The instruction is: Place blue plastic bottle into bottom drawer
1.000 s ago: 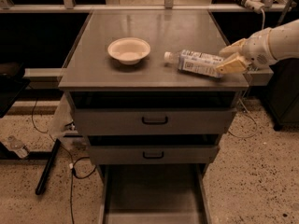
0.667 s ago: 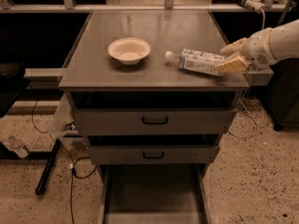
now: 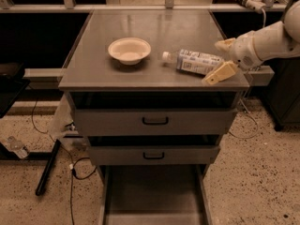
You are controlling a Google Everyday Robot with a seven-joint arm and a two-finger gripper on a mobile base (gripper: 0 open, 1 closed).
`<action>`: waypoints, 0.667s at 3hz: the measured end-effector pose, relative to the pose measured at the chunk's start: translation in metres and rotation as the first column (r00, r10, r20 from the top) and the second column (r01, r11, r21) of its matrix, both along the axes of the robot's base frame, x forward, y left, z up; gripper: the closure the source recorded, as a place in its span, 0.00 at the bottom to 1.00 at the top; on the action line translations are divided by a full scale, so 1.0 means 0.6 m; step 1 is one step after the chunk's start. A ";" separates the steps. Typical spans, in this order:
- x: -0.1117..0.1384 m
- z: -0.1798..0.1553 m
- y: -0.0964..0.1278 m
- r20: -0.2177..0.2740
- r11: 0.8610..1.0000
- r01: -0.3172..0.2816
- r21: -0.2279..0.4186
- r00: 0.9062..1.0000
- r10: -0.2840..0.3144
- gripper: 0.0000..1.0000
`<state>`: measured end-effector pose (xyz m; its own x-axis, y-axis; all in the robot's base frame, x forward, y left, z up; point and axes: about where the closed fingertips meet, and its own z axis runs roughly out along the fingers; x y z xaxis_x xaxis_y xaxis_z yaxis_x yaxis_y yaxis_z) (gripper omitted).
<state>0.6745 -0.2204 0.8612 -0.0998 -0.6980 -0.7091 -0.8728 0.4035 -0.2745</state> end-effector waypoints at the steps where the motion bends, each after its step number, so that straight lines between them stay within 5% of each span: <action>1: 0.001 -0.014 0.027 -0.041 0.999 -0.033 -0.002 0.999 0.033 0.00; 2: 0.001 -0.014 0.028 -0.042 0.999 -0.035 -0.002 0.999 0.035 0.19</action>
Offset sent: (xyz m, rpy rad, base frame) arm 0.0008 0.0146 -0.0075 -0.0028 0.0367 0.0297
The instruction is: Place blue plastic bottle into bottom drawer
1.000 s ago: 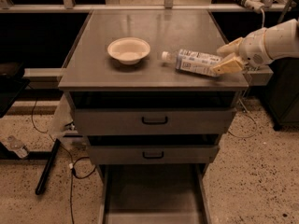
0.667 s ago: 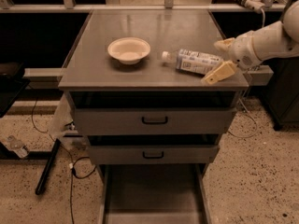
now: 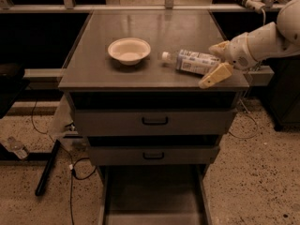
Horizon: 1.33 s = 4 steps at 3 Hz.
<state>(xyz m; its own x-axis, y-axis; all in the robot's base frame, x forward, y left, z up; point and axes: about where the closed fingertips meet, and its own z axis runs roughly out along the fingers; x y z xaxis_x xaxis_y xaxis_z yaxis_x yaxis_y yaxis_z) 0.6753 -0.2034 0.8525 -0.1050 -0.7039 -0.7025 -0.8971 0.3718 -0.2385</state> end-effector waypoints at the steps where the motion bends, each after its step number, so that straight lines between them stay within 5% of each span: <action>1: 0.000 0.000 0.000 0.000 1.000 0.000 0.000 1.000 0.000 0.42; 3: 0.000 0.000 0.000 0.000 1.000 0.000 0.000 1.000 0.000 0.88; 4: 0.000 0.000 0.000 0.000 1.000 0.000 0.000 1.000 0.000 1.00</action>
Offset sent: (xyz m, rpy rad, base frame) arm 0.0001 0.0002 -0.0001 0.0001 0.0002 0.0003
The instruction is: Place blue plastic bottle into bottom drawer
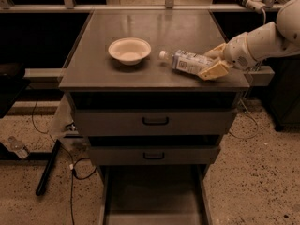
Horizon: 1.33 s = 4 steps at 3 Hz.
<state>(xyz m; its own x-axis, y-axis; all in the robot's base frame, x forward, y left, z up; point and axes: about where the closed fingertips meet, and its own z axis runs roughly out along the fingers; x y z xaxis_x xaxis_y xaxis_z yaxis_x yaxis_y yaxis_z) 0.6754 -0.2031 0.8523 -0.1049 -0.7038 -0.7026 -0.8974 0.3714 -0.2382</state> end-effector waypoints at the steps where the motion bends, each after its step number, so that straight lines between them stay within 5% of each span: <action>1: -0.021 -0.001 -0.003 0.009 1.000 0.006 0.011 1.000 -0.006 1.00; 2: -0.080 0.005 0.001 0.047 0.999 -0.010 0.041 0.999 0.008 1.00; 4: -0.259 -0.021 0.003 0.162 0.997 -0.052 0.062 0.986 0.041 1.00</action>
Offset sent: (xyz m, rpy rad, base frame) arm -0.1078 -0.0028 -0.0056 0.0795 -0.0736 0.0281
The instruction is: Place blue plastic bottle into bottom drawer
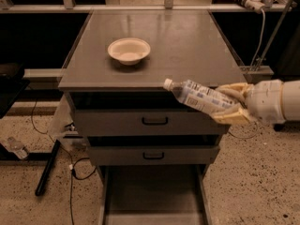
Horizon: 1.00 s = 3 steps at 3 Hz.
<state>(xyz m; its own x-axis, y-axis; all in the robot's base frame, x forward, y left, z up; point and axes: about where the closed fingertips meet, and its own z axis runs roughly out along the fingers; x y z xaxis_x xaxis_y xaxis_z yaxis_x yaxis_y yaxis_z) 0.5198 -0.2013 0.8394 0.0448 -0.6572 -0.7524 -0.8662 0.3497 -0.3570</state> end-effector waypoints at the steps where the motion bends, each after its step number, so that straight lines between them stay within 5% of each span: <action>1: -0.066 -0.068 -0.027 0.034 0.998 0.036 -0.046 0.999 -0.035 1.00; 3: -0.023 -0.274 -0.098 -0.014 0.982 0.132 -0.133 0.991 -0.135 1.00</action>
Offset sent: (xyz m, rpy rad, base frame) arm -0.0214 -0.0659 -0.2001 -0.1519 0.0323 -0.1612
